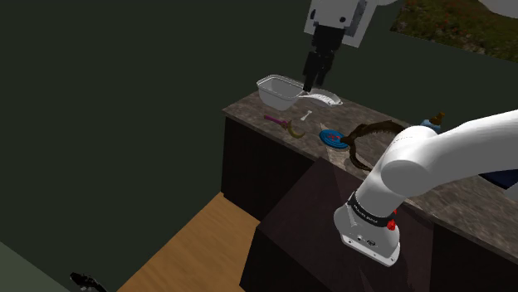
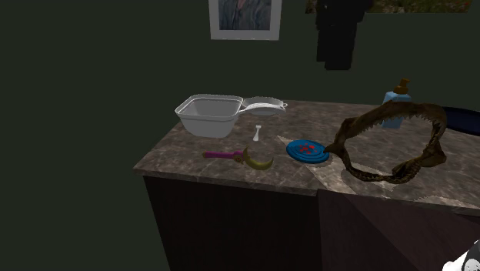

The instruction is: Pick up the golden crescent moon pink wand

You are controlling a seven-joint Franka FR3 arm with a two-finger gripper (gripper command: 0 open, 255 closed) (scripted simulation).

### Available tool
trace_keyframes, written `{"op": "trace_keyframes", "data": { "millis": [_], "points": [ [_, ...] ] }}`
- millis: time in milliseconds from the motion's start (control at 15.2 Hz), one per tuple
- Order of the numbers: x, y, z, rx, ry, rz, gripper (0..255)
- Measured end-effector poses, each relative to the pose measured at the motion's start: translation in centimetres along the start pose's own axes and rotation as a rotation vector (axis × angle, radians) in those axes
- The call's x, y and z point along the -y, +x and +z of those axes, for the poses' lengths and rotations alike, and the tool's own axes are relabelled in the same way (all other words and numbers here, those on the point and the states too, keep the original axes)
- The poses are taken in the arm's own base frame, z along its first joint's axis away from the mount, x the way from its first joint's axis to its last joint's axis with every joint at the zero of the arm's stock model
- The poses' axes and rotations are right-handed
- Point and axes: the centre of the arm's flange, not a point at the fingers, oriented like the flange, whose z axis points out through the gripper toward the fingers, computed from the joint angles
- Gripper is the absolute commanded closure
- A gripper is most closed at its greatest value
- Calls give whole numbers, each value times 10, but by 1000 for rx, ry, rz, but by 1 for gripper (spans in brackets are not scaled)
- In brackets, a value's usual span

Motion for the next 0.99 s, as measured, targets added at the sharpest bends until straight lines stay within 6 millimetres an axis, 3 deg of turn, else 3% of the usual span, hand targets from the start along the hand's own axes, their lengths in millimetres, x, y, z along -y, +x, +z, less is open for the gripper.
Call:
{"op": "trace_keyframes", "data": {
  "millis": [990],
  "points": [
    [-141, 94, 108, 72, 3, -16, 0]
  ]
}}
